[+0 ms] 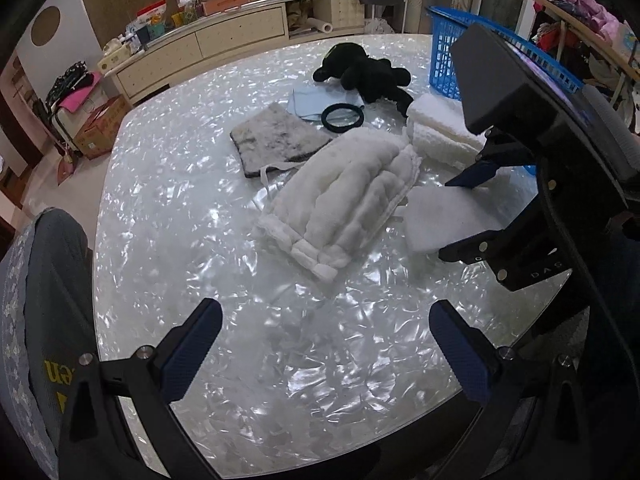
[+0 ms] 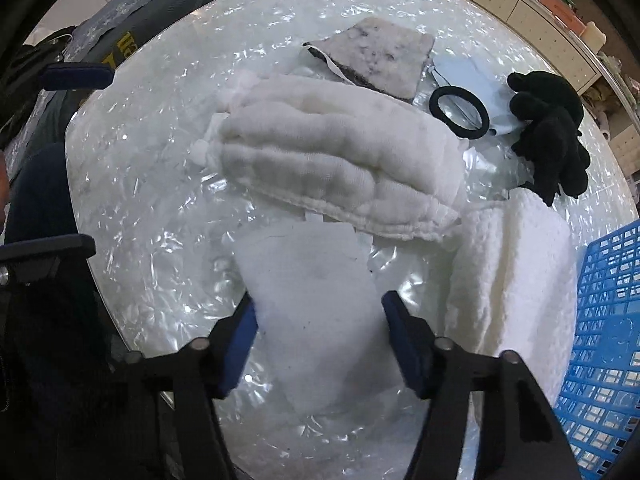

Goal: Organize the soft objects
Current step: 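Reach the right gripper to the white wipe sheet and grasp it, then drop the wipe sheet in the basket with right gripper while left grasps the cloth pad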

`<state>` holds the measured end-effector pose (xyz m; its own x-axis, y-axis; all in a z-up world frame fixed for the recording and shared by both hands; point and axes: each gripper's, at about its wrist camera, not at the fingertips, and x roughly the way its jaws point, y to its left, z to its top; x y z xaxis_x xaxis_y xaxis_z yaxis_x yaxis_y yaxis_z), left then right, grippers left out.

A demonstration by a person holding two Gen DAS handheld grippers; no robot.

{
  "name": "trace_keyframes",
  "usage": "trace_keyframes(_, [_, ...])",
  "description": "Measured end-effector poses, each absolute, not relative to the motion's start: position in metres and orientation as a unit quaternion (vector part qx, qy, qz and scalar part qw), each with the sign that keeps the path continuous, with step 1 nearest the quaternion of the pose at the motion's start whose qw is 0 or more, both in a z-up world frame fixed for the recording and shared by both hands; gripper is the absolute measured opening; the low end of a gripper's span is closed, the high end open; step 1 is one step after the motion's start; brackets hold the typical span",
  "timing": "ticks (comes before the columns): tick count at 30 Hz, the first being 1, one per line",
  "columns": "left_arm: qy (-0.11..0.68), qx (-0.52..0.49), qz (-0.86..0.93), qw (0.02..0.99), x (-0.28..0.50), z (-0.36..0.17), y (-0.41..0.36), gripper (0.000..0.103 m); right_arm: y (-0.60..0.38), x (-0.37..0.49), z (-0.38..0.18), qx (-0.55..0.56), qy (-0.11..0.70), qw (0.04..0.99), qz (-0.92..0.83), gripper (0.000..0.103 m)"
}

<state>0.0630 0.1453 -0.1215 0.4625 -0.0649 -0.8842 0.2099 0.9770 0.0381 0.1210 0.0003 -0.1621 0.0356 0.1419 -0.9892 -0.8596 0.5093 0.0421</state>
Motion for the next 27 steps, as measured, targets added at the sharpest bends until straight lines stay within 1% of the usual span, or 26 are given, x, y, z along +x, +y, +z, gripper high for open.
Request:
trace_keyframes(3, [0.505,0.069,-0.082,0.856,0.064,-0.116,0.147,0.103,0.0,0.121,-0.16,-0.307,0.578,0.653,0.382,0.054])
trace_keyframes(7, [0.497,0.07,-0.088,0.861,0.069,-0.11,0.149,0.103,-0.007,0.121,-0.142,-0.291,0.577,0.665,0.375,0.054])
trace_keyframes(17, [0.482,0.116,-0.117,0.861,0.097,-0.104,0.131,0.103,-0.063,0.135,-0.06,-0.228,0.558,0.718,0.347,0.054])
trace_keyframes(27, [0.5,0.115,-0.112,0.851,0.137,-0.125,0.131,0.103,-0.117,0.147,0.009,-0.184,0.529,0.766,0.315,0.054])
